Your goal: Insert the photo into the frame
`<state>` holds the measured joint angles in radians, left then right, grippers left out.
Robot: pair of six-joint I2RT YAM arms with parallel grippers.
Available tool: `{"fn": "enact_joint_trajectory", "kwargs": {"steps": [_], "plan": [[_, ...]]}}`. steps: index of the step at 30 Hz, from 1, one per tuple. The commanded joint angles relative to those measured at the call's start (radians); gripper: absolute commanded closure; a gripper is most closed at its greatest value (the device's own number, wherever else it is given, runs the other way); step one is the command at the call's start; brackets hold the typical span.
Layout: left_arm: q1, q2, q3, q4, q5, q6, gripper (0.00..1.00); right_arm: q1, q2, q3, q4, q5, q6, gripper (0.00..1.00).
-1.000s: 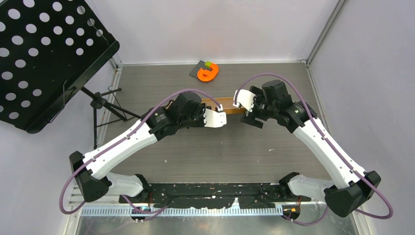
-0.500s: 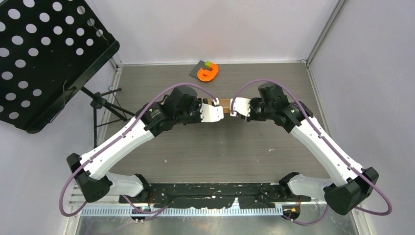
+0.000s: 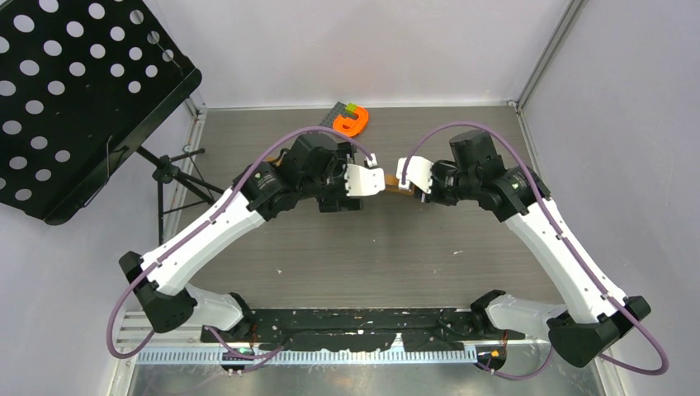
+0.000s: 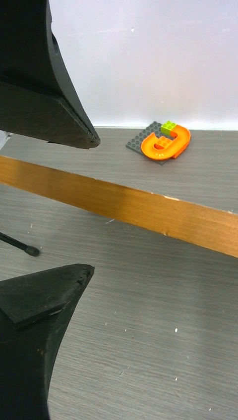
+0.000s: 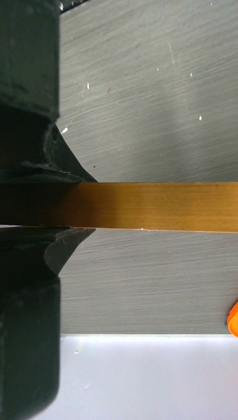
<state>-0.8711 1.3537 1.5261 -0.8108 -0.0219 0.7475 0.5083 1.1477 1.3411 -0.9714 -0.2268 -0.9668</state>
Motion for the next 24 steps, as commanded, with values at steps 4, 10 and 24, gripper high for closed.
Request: {"fn": "enact_joint_trajectory", "kwargs": {"steps": [4, 10, 24], "plan": [[-0.003, 0.077, 0.084, -0.033, 0.049, 0.068, 0.13, -0.001, -0.079, 0.108, -0.073, -0.106, 0.016, 0.94], [-0.003, 0.184, 0.204, -0.150, 0.079, 0.101, 0.18, 0.000, -0.101, 0.103, -0.102, -0.110, 0.016, 0.94], [-0.037, 0.228, 0.252, -0.232, 0.082, 0.095, 0.74, -0.004, -0.121, 0.066, -0.098, -0.070, 0.018, 0.94]]}}
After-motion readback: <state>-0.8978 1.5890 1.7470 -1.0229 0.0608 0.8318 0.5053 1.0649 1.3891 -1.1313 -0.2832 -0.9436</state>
